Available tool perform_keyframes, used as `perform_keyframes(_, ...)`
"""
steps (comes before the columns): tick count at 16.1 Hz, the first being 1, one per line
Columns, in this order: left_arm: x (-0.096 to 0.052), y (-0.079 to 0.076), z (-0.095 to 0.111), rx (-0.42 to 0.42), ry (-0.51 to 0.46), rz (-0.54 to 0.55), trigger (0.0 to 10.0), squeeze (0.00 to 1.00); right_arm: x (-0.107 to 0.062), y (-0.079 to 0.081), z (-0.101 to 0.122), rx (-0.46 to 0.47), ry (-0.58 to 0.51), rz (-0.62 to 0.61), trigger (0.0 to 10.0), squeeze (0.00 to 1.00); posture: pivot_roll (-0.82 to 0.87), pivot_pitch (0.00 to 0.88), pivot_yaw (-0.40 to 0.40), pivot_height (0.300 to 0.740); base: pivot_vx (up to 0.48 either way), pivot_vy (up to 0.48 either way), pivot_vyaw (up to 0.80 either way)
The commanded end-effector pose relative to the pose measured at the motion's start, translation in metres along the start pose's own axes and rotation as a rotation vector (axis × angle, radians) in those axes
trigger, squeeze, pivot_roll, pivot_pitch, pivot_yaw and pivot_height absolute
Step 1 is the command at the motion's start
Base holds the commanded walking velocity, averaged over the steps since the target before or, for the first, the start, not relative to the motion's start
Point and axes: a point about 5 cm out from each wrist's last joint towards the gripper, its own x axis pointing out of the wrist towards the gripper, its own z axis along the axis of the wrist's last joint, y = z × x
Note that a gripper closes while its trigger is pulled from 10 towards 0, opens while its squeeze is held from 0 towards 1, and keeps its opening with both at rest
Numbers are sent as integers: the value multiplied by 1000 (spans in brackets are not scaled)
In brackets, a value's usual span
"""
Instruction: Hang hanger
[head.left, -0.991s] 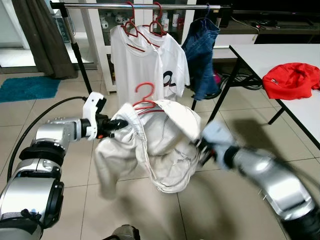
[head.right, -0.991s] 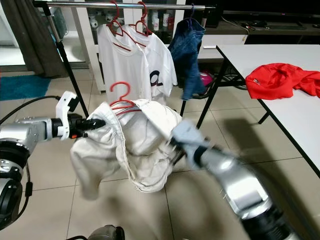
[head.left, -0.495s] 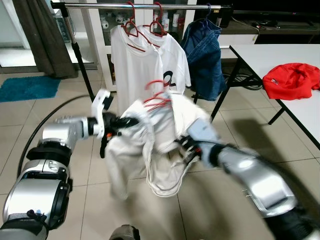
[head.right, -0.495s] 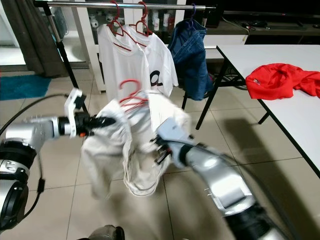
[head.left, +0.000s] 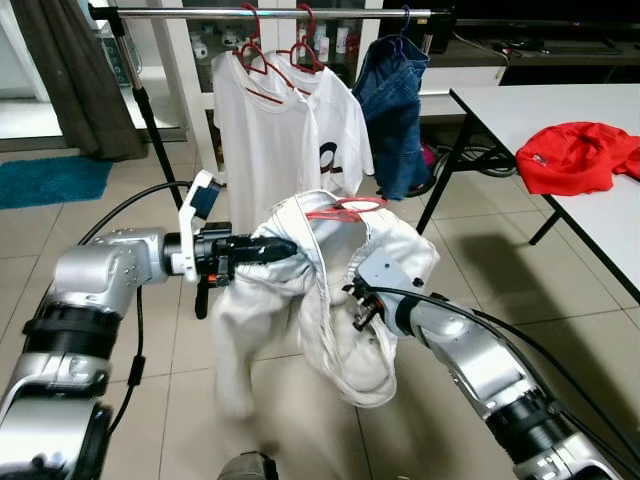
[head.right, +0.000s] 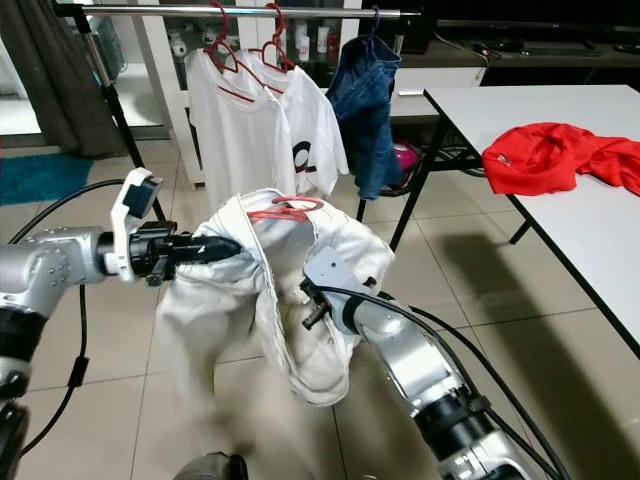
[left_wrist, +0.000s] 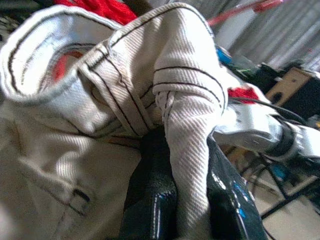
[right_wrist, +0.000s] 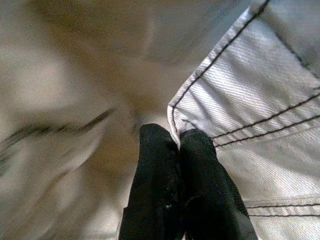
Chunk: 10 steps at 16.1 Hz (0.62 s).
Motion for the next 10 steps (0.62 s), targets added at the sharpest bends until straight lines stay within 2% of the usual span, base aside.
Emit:
perform_keyframes(1, 3, -15, 15, 70, -43, -121, 0, 0, 1, -5, 0, -5, -5, -25, 0, 0, -67, 0, 4, 740, 0, 0, 0)
perform_keyframes(3, 0, -29, 1, 91, 63, -178, 0, 0, 3, -16, 5, -1, -64, -85, 0, 0, -69, 0, 3, 740, 0, 0, 0)
perform_keyframes(5, -4, -30, -12, 116, 197, -151, 0, 0, 3, -24, 9, 12, -100, -131, 0, 0, -68, 0, 3, 740, 0, 0, 0)
perform_keyframes(6, -7, -25, -16, 171, 241, -89, 0, 0, 1, -30, 11, 14, -117, -151, 0, 0, -70, 0, 1, 740, 0, 0, 0)
perform_keyframes(9, -8, -20, -10, 261, 268, -26, 0, 0, 3, -25, 5, -3, -107, -122, 0, 0, -71, 0, 3, 740, 0, 0, 0)
perform_keyframes(10, -8, -16, -6, 331, 257, 34, 0, 0, 3, -22, 7, -4, -128, -106, 3529, 0, -72, 0, 4, 740, 0, 0, 0)
